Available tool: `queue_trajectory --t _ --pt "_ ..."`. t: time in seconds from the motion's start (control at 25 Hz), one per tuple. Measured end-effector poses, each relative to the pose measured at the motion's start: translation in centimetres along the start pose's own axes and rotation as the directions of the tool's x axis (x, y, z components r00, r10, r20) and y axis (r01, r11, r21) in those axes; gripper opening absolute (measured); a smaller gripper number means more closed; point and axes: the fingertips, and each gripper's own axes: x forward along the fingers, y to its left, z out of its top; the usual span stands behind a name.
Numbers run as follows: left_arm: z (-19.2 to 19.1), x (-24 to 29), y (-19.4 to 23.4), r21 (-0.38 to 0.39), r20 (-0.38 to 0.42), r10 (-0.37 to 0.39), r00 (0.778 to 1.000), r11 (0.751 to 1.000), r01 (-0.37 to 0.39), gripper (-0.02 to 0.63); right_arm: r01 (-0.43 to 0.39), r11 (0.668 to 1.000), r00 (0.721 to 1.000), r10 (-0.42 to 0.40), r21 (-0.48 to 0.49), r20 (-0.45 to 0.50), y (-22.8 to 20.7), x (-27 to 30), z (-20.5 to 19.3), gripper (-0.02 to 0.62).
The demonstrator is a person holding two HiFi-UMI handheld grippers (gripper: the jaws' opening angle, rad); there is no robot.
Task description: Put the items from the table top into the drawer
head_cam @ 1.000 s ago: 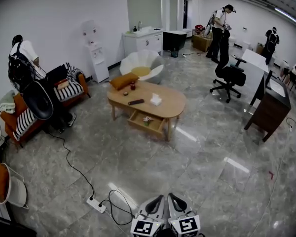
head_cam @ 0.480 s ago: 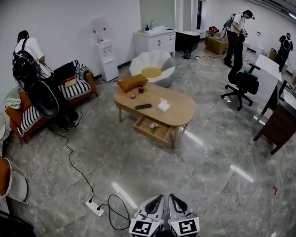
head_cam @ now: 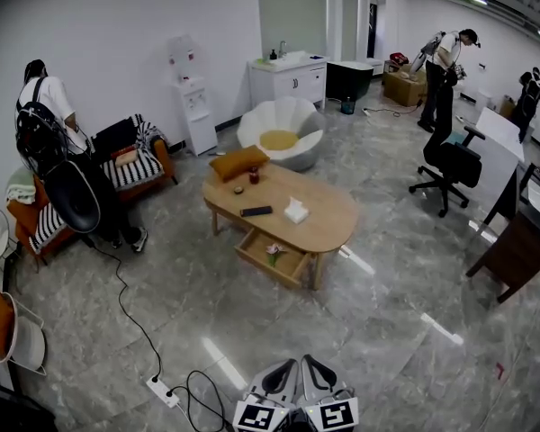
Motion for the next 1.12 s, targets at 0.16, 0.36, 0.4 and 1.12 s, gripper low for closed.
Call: queue_trajectory --t 0.16,0.36,0.4,1.12 --pt "0.5 3.3 -0.1 -0.001 0.002 0.016 1.000 1.000 -0.016 0.009 -0.005 1.000 1.000 0.005 -0.011 0.006 -3.1 1.4 0.6 0.003" --pt "1.7 6.6 -0.2 0.001 0.022 0.036 0.999 0.999 -0.036 0.009 -0.034 0.999 0.999 0.034 -0.003 0.026 -6.1 2.6 1.4 0.003" --pt "1.8 7.1 -0.3 0.004 0.024 0.038 0.999 0.999 -0.039 0.009 -0.044 0.999 0.999 0.044 -0.004 0.024 -6.5 2.9 1.5 0.003" --pt "0.5 11.6 -0.7 -0.046 -0.032 0.047 0.998 0.998 -0.048 0.009 -0.052 0.997 0.998 0.053 0.060 -0.014 -10.7 4.4 0.0 0.003"
